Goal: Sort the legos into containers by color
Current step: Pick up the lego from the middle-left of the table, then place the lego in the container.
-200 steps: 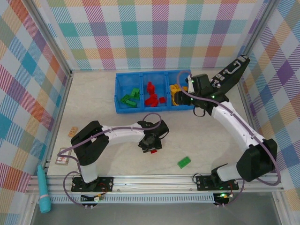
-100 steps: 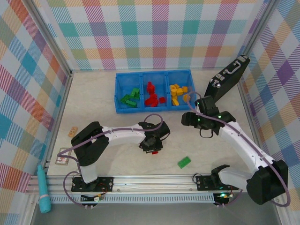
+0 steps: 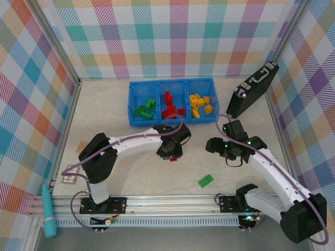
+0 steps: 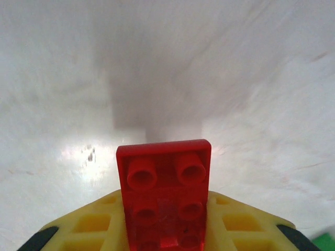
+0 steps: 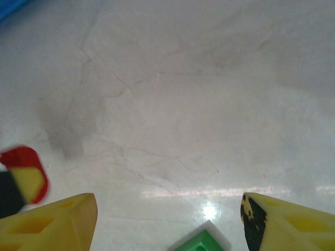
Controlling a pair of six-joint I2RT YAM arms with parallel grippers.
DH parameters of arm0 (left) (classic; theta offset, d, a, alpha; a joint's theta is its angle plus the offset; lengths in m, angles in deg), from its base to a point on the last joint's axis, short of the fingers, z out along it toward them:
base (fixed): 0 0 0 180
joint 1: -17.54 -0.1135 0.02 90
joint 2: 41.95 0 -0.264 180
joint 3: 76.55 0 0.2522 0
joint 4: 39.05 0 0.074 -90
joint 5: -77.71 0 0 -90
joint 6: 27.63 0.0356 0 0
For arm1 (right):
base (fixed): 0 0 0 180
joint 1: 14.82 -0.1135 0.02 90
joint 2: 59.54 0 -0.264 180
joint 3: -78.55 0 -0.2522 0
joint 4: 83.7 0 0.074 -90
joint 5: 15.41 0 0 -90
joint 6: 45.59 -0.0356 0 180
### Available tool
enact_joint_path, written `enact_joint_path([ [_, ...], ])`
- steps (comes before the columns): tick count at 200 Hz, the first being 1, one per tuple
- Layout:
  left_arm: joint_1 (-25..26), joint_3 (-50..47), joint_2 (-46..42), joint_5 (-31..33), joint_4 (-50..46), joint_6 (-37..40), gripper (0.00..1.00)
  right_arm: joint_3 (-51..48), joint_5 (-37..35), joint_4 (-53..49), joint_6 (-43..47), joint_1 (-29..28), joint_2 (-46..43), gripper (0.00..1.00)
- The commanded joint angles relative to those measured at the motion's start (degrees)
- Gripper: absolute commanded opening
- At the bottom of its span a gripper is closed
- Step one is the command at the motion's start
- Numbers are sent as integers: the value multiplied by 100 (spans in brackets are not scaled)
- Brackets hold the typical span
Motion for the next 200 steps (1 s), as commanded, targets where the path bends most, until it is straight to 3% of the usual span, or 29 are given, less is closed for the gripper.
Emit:
enact_joint_path([
  [1, -260, 748, -144, 505, -535, 788, 16, -273, 297, -215, -460, -22, -202, 73],
  [61, -1065, 2931, 613, 1410, -648, 2532, 16, -823, 608, -422, -1485, -22, -619, 72],
  [89, -1362, 3805, 1212, 1513, -413, 3050, 16, -1025, 831, -466, -2229, -20, -729, 72],
  [145, -1891, 5216, 2608, 1467, -167, 3582, 16, -1058, 772, -892, -3455, -215, -942, 73],
  [167, -2032, 5555, 3006, 1356, -135, 3626, 16, -1105, 666, -971, -3870, -477, -950, 82],
  [200, -2219, 5598, 3242, 1151, 80, 3603, 17, -998, 339, -694, -4212, -1147, -433, 83],
])
